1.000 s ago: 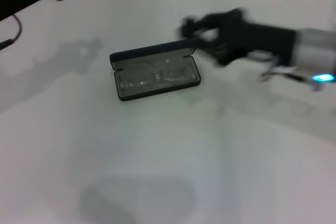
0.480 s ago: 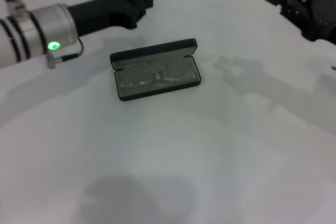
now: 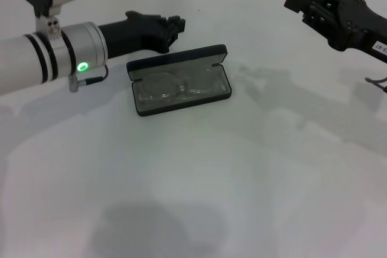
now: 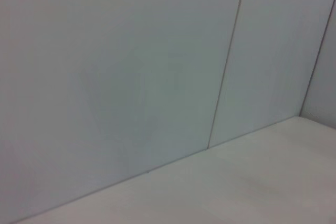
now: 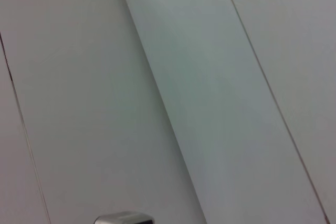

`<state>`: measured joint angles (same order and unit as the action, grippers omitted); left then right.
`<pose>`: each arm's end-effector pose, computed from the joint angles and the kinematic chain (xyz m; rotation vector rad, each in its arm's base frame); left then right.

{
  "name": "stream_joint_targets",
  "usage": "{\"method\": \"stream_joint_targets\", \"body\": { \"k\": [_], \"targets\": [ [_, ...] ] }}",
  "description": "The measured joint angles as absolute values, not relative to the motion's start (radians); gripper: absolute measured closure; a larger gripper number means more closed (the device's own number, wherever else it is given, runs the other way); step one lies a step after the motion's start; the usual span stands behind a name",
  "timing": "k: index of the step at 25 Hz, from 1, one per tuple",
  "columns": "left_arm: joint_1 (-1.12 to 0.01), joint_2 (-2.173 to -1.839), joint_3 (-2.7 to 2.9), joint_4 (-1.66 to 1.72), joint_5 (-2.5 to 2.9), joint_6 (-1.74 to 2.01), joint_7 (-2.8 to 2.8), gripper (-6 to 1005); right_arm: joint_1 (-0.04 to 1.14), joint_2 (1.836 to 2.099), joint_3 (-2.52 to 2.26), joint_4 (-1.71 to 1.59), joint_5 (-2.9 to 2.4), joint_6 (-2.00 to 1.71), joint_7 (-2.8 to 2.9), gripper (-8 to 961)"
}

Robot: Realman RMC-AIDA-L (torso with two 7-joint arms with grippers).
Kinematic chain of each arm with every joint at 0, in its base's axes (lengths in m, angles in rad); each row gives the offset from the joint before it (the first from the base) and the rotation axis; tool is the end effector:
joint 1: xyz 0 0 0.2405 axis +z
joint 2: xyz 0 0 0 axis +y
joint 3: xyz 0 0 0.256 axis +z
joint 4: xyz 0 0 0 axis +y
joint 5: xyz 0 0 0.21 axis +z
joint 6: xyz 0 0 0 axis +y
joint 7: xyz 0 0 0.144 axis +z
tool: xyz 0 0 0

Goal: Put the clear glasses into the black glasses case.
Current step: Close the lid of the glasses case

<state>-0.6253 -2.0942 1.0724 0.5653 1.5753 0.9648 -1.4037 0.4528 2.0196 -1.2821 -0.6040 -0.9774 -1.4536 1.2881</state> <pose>-0.2279 0.4033 -0.0363 -2.4144 -0.6918 -0.6305 0.2027 0.3437 0.0157 -2.3967 0.5376 1.3770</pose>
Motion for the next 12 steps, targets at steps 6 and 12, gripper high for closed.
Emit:
{"method": "stream_joint_targets", "body": {
  "k": [6, 12],
  "targets": [
    [-0.640, -2.094, 1.074, 0.507, 1.575, 0.915, -1.388, 900, 0.464, 2.019, -1.280, -0.598, -0.977, -1.445, 1.276, 763],
    [-0.657, -2.094, 1.075, 0.457, 1.575, 0.893, -1.368, 887, 0.467, 2.019, -1.278, -0.596, -0.977, -1.441, 1.274, 763]
  ]
}}
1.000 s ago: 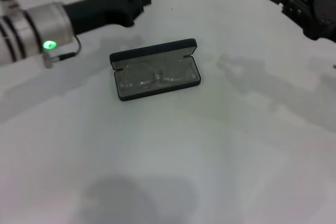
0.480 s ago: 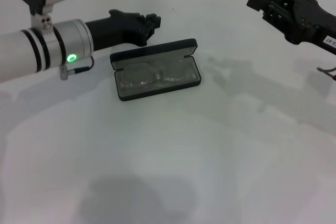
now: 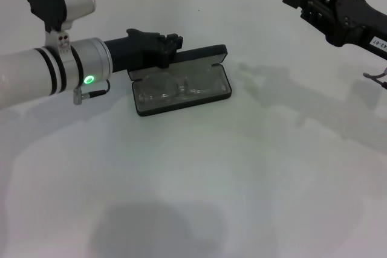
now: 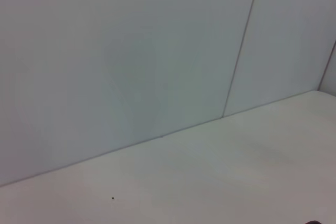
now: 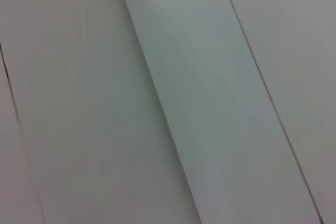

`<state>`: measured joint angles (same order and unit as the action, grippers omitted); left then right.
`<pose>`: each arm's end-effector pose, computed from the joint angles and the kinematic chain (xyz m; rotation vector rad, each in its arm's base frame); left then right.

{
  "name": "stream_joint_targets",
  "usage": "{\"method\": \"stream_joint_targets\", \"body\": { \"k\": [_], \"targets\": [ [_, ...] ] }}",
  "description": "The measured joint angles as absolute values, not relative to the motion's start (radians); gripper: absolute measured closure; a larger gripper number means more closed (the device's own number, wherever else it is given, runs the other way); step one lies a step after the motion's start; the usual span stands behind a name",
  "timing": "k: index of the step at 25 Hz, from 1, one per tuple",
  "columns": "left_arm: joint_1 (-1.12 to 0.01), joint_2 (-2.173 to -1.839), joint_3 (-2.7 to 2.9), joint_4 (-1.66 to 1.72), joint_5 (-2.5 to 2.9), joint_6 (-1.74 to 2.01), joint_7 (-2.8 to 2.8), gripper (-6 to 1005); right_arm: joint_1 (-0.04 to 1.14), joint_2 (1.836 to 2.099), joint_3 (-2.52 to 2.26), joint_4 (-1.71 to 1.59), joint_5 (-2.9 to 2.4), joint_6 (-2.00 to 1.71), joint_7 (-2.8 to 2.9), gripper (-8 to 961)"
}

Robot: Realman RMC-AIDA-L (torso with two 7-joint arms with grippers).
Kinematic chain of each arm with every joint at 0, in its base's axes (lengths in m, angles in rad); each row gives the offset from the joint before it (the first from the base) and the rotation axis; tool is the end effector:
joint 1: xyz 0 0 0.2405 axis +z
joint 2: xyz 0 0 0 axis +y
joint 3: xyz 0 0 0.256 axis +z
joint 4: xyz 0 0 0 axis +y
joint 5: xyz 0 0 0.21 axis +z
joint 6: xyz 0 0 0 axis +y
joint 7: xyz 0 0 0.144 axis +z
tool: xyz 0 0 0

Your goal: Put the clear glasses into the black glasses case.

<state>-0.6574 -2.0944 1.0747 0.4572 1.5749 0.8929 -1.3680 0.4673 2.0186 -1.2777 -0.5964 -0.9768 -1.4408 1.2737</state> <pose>-0.2426 0.4015 -0.0533 -2.4024 -0.7568 -0.5449 0.2008 0.3482 0.0157 -2.3912 0.5206 1.3646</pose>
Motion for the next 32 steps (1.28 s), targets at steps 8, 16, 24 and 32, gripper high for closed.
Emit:
{"method": "stream_joint_targets", "body": {
  "k": [8, 16, 24, 32],
  "targets": [
    [-0.645, -2.099, 1.083, 0.428, 1.562, 0.901, -1.367, 869, 0.469, 2.020, -1.275, -0.575, -0.974, -1.429, 1.261, 762],
    [-0.597, -2.104, 1.085, 0.392, 1.522, 0.903, -1.341, 852, 0.483, 2.022, -1.279, -0.569, -0.974, -1.403, 1.249, 762],
    [-0.462, -2.096, 1.085, 0.554, 1.346, 1.338, -1.153, 834, 0.483, 2.016, -1.281, -0.569, -0.976, -1.404, 1.247, 762],
    [-0.359, -2.078, 1.081, 0.743, 1.362, 1.559, -1.120, 817, 0.474, 2.008, -1.279, -0.578, -0.999, -1.450, 1.183, 761]
  ]
}}
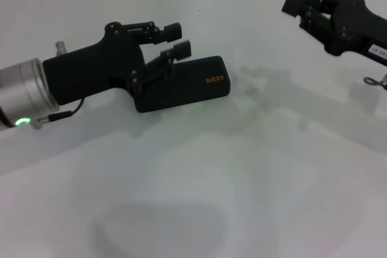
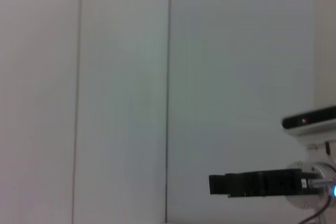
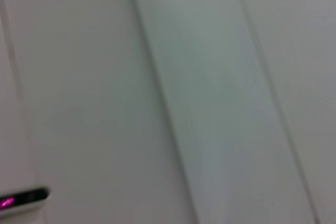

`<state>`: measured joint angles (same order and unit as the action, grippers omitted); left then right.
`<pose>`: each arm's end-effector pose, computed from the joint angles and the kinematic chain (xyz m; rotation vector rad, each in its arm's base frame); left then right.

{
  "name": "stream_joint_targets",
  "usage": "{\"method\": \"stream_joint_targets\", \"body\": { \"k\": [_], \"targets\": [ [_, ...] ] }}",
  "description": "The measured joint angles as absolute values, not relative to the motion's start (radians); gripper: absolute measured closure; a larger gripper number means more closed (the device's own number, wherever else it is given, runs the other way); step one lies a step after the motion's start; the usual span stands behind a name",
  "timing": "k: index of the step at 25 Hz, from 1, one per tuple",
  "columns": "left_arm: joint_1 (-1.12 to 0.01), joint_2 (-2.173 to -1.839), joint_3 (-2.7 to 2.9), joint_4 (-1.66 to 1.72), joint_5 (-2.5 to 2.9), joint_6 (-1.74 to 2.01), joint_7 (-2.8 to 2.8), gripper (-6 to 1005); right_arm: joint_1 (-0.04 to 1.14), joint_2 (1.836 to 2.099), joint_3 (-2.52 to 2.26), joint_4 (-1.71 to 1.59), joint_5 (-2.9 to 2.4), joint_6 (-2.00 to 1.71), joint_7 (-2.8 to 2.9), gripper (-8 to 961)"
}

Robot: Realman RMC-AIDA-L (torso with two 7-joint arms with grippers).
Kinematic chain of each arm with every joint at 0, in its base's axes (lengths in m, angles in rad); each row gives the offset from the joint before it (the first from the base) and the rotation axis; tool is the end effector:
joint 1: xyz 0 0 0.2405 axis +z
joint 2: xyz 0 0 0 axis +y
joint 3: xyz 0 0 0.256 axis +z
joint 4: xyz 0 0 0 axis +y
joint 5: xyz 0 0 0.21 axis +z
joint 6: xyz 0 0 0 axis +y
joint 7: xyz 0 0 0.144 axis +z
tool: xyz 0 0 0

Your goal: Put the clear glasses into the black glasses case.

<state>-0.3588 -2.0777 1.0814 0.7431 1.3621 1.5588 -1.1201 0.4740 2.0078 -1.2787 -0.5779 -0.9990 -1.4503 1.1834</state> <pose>-0.2250 0.3108 0.0095 -2.5327 -0.2067 -1.1044 0.2045 0.3472 0.0145 -2.4150 0.4105 1.2999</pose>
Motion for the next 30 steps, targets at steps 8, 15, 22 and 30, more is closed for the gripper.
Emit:
{"method": "stream_joint_targets", "body": {
  "k": [8, 15, 22, 30],
  "targets": [
    [-0.342, -2.056, 1.078, 0.820, 1.452, 1.599, -1.224, 479, 0.484, 2.005, -1.278, -0.663, -1.191, -1.478, 1.174, 719],
    [-0.329, -2.025, 1.067, 0.825, 1.457, 1.659, -1.248, 292, 0.478, 2.022, -1.283, -0.754, -1.346, -1.468, 1.199, 432],
    [-0.305, -2.015, 1.062, 0.829, 1.466, 1.664, -1.247, 144, 0.472, 2.026, -1.304, -0.750, -1.344, -1.472, 1.193, 118],
    [-0.301, -2.019, 1.039, 0.830, 1.531, 1.666, -1.250, 127, 0.477, 2.025, -1.353, -0.748, -1.351, -1.465, 1.189, 97]
  ]
}}
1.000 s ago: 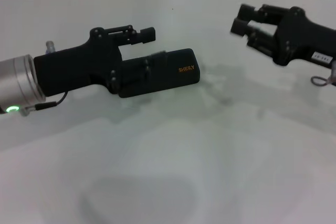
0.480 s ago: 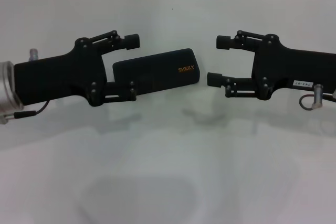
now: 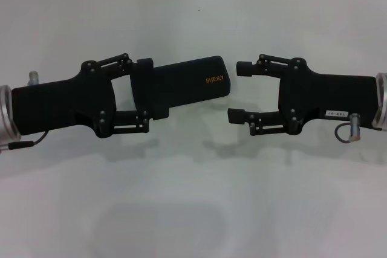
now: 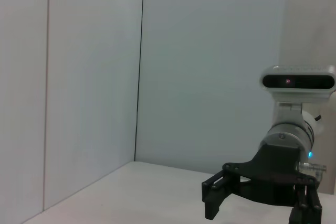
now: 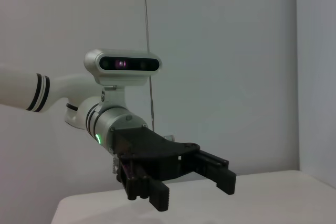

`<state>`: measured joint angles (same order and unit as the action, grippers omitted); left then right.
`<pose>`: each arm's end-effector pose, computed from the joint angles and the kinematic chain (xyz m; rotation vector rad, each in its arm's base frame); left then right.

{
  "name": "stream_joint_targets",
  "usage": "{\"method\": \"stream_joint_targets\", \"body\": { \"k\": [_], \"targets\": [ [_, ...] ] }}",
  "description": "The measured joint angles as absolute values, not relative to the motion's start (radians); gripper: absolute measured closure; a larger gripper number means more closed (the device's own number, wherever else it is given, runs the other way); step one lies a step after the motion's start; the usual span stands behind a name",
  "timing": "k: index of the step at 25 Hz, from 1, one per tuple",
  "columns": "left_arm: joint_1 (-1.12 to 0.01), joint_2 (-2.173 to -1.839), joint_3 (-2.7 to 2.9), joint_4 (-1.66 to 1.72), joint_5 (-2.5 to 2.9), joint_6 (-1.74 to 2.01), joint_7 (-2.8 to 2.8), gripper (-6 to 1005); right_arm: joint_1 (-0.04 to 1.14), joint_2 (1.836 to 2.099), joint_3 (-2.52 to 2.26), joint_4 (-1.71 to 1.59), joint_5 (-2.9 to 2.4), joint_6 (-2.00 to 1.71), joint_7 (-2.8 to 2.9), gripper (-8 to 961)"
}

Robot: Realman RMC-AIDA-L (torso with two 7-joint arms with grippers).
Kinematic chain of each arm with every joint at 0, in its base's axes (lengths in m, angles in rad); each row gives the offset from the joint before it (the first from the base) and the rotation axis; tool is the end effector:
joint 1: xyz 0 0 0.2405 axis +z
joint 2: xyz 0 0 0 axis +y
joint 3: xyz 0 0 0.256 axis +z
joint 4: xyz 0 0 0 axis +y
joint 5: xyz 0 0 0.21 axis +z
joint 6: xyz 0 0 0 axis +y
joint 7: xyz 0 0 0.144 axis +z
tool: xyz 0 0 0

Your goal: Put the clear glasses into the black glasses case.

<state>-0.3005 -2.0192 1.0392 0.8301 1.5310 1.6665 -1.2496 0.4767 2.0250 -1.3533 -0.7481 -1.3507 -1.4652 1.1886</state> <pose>-0.2514 0.2881 0.0306 -2.7027 -0.2794 -0.9484 0.1881 0.3246 -0.0234 -2.8137 0.1045 0.9701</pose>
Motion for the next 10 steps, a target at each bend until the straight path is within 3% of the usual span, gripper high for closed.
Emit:
{"method": "stream_joint_targets", "body": {
  "k": [10],
  "targets": [
    [-0.284, -2.021, 1.038, 0.832, 1.534, 1.681, -1.246, 127, 0.469, 2.026, -1.361, -0.742, -1.345, -1.465, 1.189, 94]
  ]
}}
